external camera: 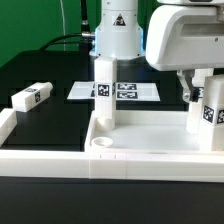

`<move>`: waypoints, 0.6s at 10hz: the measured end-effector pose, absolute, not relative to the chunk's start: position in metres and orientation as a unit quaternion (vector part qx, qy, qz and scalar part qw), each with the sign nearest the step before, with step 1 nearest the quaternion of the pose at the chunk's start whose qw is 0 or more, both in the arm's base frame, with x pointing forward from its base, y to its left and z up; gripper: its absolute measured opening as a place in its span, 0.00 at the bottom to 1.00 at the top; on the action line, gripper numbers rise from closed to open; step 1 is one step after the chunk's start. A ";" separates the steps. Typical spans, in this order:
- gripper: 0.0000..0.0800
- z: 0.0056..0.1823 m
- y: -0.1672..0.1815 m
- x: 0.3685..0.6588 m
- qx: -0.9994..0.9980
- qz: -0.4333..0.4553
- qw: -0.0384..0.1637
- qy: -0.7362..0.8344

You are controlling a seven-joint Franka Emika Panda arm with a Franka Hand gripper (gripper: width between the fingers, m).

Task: Assemble desk

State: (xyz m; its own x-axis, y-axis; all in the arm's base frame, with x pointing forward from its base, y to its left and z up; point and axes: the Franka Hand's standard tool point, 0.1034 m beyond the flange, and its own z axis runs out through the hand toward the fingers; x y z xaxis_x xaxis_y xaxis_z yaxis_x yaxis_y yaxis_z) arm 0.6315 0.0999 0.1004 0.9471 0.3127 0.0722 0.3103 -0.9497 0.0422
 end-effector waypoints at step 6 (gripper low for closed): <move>0.36 0.100 0.099 0.631 0.998 0.040 0.011 0.052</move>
Offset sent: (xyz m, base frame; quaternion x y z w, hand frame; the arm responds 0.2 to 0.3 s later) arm 0.0000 0.0000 0.0000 0.0000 0.0000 0.0000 1.0000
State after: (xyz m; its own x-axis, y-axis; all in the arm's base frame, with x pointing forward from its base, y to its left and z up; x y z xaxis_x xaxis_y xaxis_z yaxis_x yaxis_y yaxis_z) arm 0.6314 0.0992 0.1002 0.9914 0.1048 0.0788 0.1030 -0.9943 0.0258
